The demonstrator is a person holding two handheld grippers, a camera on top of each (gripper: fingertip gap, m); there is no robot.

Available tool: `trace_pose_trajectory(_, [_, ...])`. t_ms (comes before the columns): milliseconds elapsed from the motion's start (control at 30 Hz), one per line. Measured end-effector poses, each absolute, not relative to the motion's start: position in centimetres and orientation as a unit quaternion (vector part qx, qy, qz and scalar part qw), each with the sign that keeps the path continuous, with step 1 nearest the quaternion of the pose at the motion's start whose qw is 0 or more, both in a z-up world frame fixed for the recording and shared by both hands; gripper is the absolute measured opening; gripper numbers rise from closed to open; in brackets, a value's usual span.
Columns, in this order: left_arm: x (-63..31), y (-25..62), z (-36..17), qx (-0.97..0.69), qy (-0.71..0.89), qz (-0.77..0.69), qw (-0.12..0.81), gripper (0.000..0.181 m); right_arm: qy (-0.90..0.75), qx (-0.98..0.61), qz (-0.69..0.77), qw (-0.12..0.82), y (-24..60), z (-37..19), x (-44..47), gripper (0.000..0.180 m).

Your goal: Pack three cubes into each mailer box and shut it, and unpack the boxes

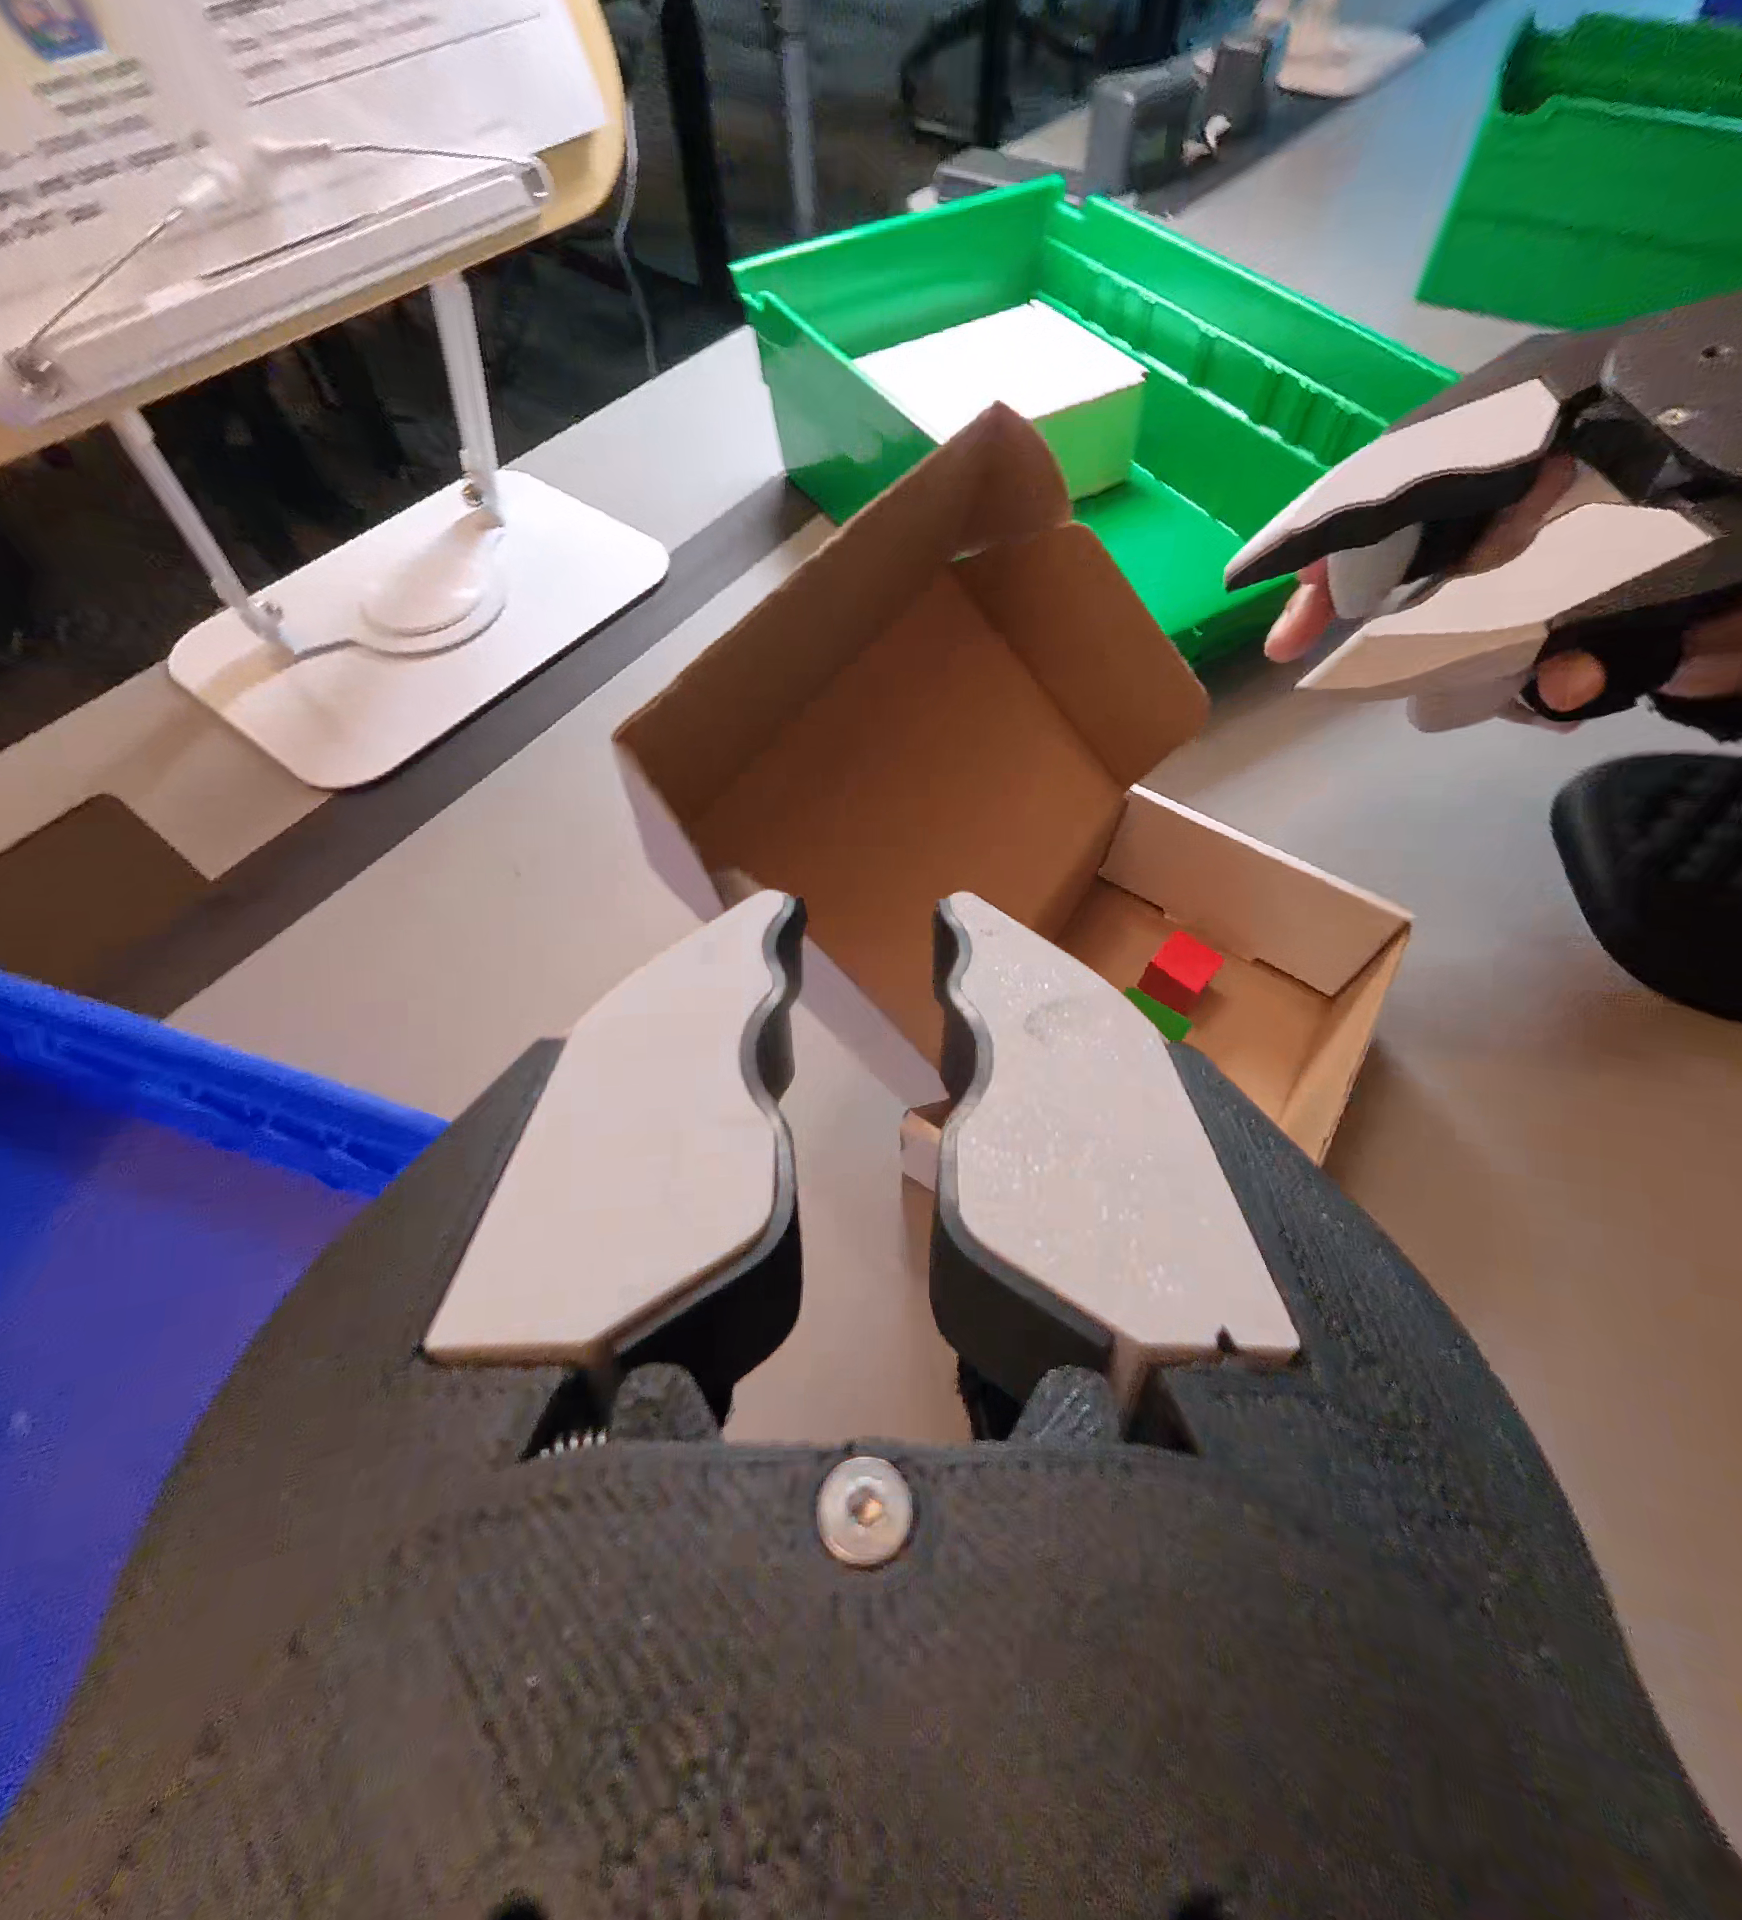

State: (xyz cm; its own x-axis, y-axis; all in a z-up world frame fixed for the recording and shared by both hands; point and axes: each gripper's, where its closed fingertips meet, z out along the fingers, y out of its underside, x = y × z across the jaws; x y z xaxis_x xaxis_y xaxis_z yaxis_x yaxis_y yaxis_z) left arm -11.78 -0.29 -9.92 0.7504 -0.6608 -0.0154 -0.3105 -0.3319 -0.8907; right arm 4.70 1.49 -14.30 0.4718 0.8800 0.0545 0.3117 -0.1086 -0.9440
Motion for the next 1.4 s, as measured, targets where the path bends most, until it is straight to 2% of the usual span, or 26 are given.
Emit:
trace_pose_trajectory(33, [-12.1,-0.2,-10.3,-0.798,0.289,-0.182,0.497,0.024,-0.424,-0.693,0.279,0.511,1.9,-13.8,4.4,0.045])
trace_pose_trajectory(300, [-12.1,1.2,-13.8,-0.816,0.220,-0.212,0.491,0.021,-0.397,-0.736,0.261,0.481,4.6,-14.1,1.8,0.039])
trace_pose_trajectory(500, [-11.4,1.2,-14.7,-0.810,0.230,-0.213,0.495,0.013,-0.389,-0.742,0.268,0.475,4.6,-14.4,1.7,0.009])
trace_pose_trajectory(867, [-9.4,-4.3,-15.4,-0.777,0.309,-0.231,0.497,0.010,-0.500,-0.685,0.254,0.465,-2.1,-15.6,2.7,0.009])
trace_pose_trajectory(1133, [-9.7,-7.4,-18.9,-0.785,0.368,-0.218,0.449,0.012,-0.541,-0.688,0.263,0.406,-5.2,-18.5,3.6,0.022])
trace_pose_trajectory(1233, [-10.7,-8.3,-18.5,-0.771,0.393,-0.199,0.460,0.021,-0.547,-0.685,0.245,0.414,-5.4,-18.3,4.5,0.032])
trace_pose_trajectory(1400, [-12.8,-8.2,-15.3,-0.715,0.438,-0.116,0.532,0.046,-0.589,-0.634,0.133,0.483,-4.6,-15.7,5.3,0.061])
